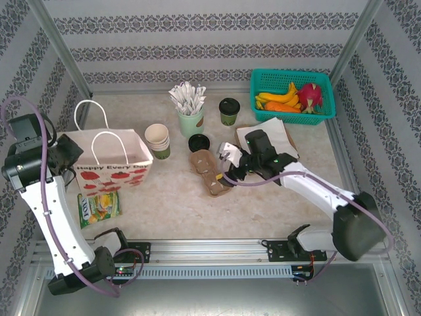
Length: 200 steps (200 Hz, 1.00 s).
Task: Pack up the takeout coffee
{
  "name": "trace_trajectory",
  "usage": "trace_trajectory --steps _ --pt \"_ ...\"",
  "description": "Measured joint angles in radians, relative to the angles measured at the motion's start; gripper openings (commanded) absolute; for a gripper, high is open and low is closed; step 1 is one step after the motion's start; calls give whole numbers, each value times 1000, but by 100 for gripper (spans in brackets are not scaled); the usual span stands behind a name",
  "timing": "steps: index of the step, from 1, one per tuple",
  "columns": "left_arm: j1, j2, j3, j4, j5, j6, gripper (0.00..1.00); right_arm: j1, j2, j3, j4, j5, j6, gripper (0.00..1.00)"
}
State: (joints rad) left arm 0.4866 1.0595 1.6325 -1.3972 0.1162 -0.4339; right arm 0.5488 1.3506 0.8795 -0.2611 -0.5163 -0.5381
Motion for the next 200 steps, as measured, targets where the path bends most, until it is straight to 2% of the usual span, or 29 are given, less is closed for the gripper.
trace_trajectory --steps 45,84,135,200 --pt "-2 -64 -92 -43 60 -11 0 32 235 208 -182 -5 -243 74" --pt "-14 -120 -213 -47 140 -27 0 49 425 407 -373 52 -429 65" --pt "-29 -123 -287 -45 202 -42 0 85 522 499 -480 117 -560 59" --pt "-37 -124 -332 -24 251 -41 0 122 621 560 -515 233 -652 51"
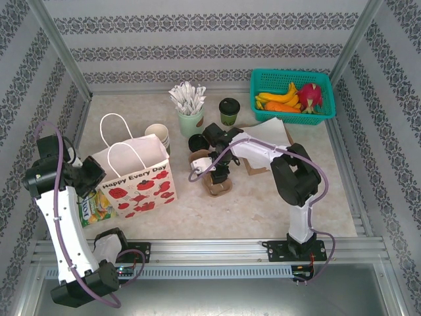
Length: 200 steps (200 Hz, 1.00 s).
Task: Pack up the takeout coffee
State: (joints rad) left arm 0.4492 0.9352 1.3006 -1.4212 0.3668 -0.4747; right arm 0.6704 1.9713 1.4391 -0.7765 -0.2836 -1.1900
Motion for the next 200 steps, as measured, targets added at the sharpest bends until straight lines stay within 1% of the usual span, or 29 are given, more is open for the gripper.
trace_trajectory --steps 73,105,131,139,149,155,172,200 --pt "-24 -2 -39 23 39 0 0 11 32 52 -13 10 -14 40" --pt "-45 -1 -48 24 45 0 0 20 52 56 -13 10 -11 24" --pt "-70 -1 -48 24 45 -2 0 20 49 56 -12 7 9 16" --pt "-85 -1 -49 25 44 -6 0 19 43 52 -10 6 17 14" --pt "-111 -2 -50 28 40 -17 0 19 26 36 -6 5 39 7" --pt "-129 -2 -51 34 35 -27 0 19 10 22 -3 4 52 0" --pt "-198 -3 -61 53 13 -66 0 19 -58 -35 2 -5 93 0" --pt "-329 0 -85 95 -38 -154 0 0 -225 -126 0 -23 169 0"
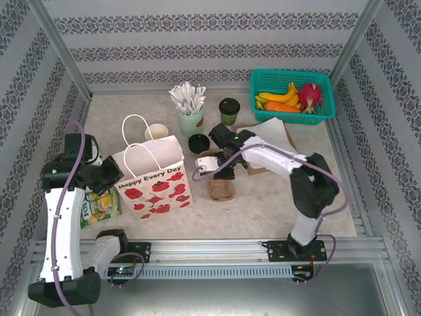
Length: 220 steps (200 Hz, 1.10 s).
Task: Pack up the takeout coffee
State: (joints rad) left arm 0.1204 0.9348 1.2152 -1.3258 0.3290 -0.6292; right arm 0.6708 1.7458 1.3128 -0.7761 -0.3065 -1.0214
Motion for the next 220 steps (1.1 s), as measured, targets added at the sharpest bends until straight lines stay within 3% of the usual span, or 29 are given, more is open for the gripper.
trace_trajectory --steps 64,109,137,167,182,220 --pt "-297 84 -5 141 -156 -215 0 -177 -311 -79 -2 19 210 0" --pt "-504 176 20 231 -266 -354 0 -347 -337 -19 10 188 582 0" --pt "-602 285 97 253 -315 -394 5 -391 -346 -5 40 241 789 0" --pt "-671 393 185 254 -360 -401 10 -421 -353 -5 63 251 953 0" --pt "-687 407 194 256 -368 -398 16 -433 -354 -5 68 257 1011 0" --pt "-721 429 216 262 -358 -370 22 -460 -369 -6 71 265 1129 0"
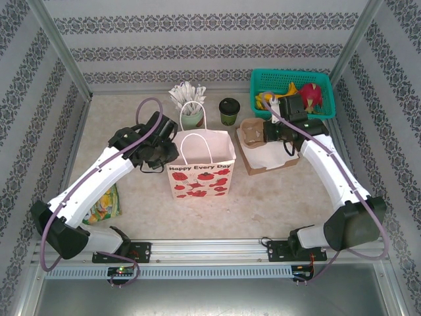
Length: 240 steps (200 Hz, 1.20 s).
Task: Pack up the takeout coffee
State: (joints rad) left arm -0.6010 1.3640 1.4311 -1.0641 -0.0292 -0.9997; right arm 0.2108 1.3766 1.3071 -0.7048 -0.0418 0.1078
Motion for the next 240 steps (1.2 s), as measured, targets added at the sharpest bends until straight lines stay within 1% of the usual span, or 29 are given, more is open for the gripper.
trace_trajectory --steps 23,26,44,61,70,82,108,126,160,176,226,240 --pt "-22 49 42 4 14 34 22 -26 -30 0 2 0 62 0" --pt "-26 57 49 4 19 38 24 -29 -34 0 2 0 69 0" --pt "-42 93 82 8 33 72 30 -39 -53 0 2 0 100 0" --pt "-52 121 109 12 51 101 31 -46 -58 0 -1 3 126 0" --pt "-55 134 123 11 53 116 34 -52 -58 0 -5 8 139 0" --pt "-57 143 134 11 52 134 42 -61 -58 0 -10 14 159 0" --pt "-58 117 132 15 47 177 63 -84 -65 0 -29 38 183 0" --pt "-58 66 130 18 45 215 72 -85 -83 0 -37 53 183 0" --pt "-58 -47 131 20 32 330 93 -85 -130 0 -51 64 198 0" --pt "-58 -78 131 32 62 404 99 -85 -142 0 -55 75 217 0" --pt "-58 -100 130 176 270 661 100 -85 -185 0 -65 120 289 0" --pt "-58 -85 131 209 307 732 97 -85 -204 0 -66 120 301 0"
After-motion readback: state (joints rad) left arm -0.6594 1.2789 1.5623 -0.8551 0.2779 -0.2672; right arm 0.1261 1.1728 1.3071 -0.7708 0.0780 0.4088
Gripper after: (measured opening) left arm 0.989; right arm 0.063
